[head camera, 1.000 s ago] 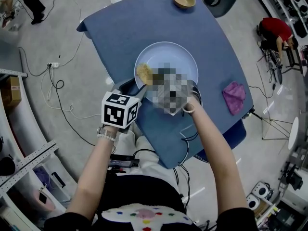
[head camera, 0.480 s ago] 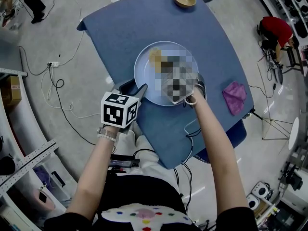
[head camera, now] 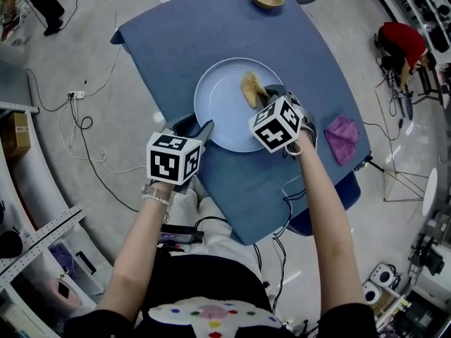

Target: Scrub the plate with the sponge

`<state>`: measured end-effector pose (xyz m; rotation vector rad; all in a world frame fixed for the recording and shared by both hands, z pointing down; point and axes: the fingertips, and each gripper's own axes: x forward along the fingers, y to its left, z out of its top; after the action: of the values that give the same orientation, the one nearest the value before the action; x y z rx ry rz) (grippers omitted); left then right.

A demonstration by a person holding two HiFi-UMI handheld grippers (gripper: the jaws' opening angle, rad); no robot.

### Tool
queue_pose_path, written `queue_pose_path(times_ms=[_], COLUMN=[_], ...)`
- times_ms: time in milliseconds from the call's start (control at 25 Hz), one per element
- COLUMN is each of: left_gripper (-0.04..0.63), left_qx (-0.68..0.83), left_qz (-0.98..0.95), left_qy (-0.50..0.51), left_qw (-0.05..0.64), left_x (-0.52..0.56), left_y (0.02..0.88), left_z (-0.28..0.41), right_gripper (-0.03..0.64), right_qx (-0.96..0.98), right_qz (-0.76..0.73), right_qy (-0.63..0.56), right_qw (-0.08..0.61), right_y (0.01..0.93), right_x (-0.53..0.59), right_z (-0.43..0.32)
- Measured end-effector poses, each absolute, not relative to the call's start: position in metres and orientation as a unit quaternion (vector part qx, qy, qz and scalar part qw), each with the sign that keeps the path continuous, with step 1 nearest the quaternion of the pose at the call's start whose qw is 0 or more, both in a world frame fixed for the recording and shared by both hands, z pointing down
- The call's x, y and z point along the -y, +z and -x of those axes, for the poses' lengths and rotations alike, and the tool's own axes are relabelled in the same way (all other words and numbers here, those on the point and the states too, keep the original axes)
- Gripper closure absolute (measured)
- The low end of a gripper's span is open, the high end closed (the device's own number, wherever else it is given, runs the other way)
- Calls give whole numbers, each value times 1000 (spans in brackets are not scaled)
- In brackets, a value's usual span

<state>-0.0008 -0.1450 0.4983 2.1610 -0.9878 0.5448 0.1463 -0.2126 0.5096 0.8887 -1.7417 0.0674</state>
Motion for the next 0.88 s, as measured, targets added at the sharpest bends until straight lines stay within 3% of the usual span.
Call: queue_pose_path(times_ms=[440, 880], left_gripper=[416, 416], left_qx=[379, 379], left_qz=[-833, -833], left_qy=[208, 209], left_qw=[346, 346], left_x=[146, 144], left_y=[498, 497], left_z=[0, -2], right_gripper=[574, 574], right_qx=[727, 761], right_qz=[-353, -308], right_qy=[35, 24], right_qw=[587, 571], right_y=[511, 510], right_x=[169, 132], right_z=[-163, -111])
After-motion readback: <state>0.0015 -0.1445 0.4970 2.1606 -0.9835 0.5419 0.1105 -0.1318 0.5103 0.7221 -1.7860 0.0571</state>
